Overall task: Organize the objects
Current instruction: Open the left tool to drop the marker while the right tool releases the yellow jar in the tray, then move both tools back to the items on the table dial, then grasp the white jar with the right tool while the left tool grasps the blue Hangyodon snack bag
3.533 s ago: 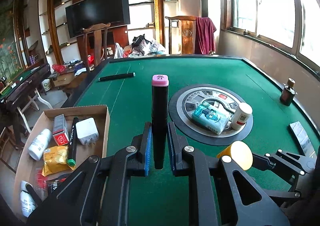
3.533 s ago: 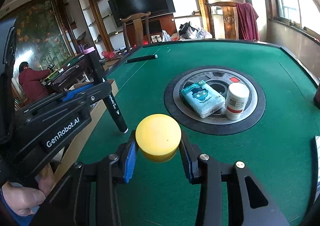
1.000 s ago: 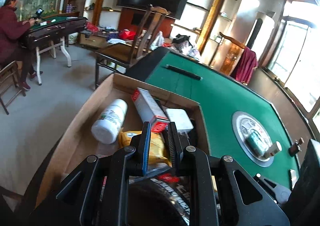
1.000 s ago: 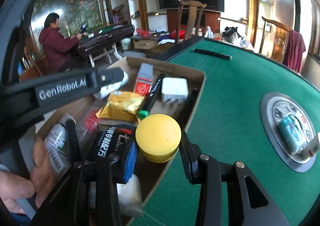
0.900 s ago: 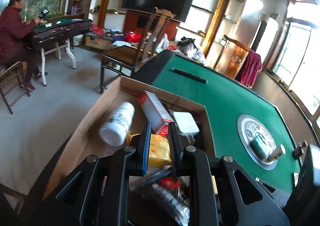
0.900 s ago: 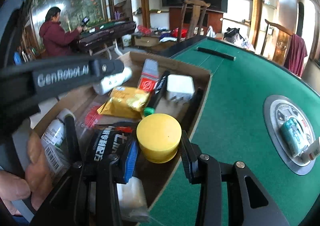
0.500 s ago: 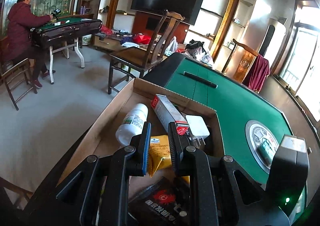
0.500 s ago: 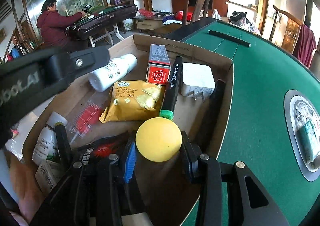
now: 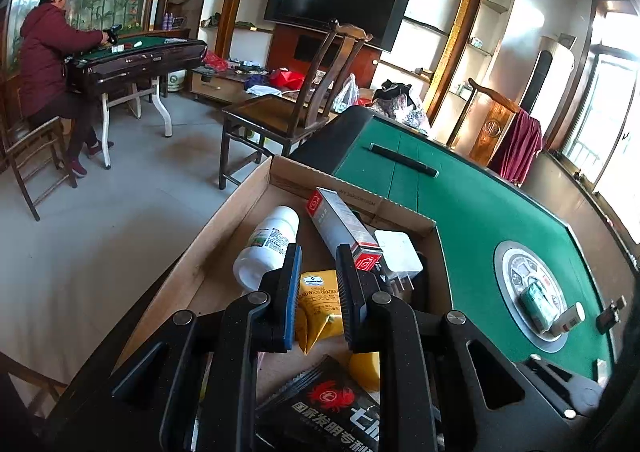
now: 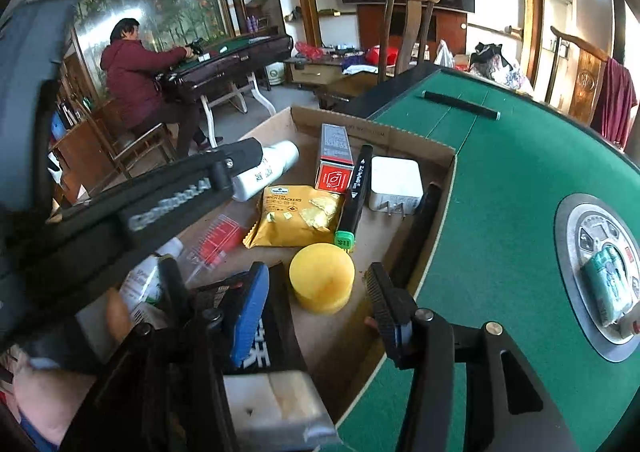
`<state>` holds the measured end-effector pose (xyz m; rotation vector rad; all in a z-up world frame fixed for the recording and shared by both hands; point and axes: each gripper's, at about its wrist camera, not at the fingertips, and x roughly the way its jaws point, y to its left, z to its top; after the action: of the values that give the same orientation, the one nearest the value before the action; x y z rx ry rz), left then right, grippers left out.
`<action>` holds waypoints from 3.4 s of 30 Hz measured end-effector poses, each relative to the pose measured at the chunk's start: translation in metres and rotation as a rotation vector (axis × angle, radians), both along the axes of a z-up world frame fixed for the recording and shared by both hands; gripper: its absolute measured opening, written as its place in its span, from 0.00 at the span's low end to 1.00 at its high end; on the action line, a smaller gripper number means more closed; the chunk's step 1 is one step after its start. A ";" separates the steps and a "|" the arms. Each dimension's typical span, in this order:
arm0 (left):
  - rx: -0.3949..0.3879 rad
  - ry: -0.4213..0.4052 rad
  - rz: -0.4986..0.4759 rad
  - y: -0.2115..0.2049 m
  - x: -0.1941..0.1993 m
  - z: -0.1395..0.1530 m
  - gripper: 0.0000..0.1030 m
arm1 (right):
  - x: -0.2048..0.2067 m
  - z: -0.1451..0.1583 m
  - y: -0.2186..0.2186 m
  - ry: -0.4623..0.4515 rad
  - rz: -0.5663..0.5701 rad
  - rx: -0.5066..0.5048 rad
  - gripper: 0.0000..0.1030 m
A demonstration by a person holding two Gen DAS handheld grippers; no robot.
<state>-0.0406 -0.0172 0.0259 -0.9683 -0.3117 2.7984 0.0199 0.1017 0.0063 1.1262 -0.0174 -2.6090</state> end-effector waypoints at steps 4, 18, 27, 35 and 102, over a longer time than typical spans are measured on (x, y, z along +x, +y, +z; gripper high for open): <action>-0.019 0.004 0.003 0.003 0.000 -0.001 0.17 | 0.007 0.006 0.011 0.010 -0.006 -0.037 0.50; -0.123 0.062 0.054 0.018 0.014 0.003 0.51 | 0.023 0.012 0.044 0.025 -0.061 -0.096 0.50; -0.161 0.086 0.073 0.024 0.030 0.009 0.59 | 0.033 0.014 0.059 0.035 -0.083 -0.109 0.51; -0.181 0.106 0.053 0.036 0.045 0.016 0.59 | 0.048 0.016 0.075 0.053 -0.118 -0.118 0.52; 0.032 -0.489 -0.373 0.300 -0.020 -0.034 0.59 | 0.085 0.040 0.317 0.235 -0.616 -0.093 0.33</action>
<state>-0.0606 0.2823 -0.0077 -1.5193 -0.2054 2.1952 0.1053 0.4190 0.0468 0.8726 -0.5047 -3.2173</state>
